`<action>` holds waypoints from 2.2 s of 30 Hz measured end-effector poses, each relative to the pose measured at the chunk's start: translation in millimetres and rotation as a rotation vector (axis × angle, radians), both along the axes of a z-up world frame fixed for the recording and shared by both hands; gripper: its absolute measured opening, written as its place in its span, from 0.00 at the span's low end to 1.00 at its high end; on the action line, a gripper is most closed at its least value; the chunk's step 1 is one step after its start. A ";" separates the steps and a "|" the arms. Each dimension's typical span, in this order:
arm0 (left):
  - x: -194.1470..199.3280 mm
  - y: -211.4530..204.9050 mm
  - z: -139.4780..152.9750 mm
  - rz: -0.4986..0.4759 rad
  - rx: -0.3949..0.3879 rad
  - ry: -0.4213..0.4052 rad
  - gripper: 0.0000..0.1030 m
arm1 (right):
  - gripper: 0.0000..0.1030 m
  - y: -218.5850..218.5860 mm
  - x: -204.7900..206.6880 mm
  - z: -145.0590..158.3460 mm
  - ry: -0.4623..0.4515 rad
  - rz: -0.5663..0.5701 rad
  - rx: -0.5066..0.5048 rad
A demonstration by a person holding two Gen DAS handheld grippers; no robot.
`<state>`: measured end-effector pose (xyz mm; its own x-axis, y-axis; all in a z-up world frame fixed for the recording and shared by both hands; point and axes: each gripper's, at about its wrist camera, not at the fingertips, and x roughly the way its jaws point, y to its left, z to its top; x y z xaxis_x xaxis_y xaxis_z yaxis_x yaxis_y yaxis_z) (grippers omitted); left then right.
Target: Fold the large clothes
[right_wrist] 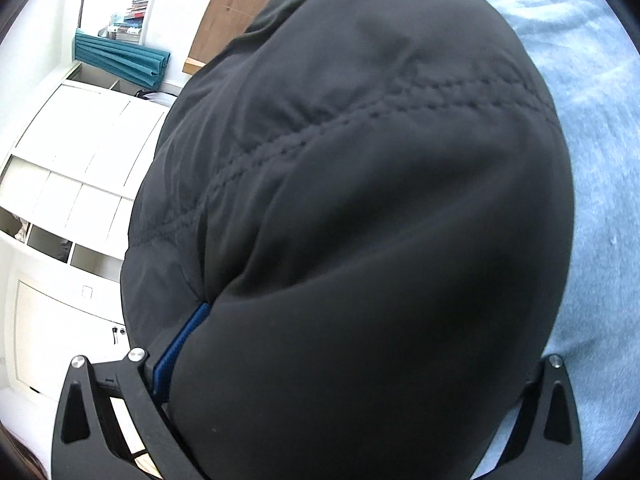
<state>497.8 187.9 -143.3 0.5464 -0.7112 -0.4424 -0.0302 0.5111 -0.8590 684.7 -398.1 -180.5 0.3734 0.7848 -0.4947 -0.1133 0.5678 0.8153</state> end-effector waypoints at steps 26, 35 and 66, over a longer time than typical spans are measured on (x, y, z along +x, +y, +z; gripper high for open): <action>-133.2 -44.4 129.7 -0.115 0.110 -0.207 0.25 | 0.28 35.1 -133.9 170.6 -0.287 0.100 -0.017; -151.4 -28.3 79.0 -0.039 0.217 -0.030 0.40 | 0.45 14.6 -178.7 107.2 -0.086 0.009 -0.145; -361.1 -45.7 233.8 0.232 0.625 -0.225 0.69 | 0.73 -55.5 -465.5 260.2 -0.303 -0.225 -0.423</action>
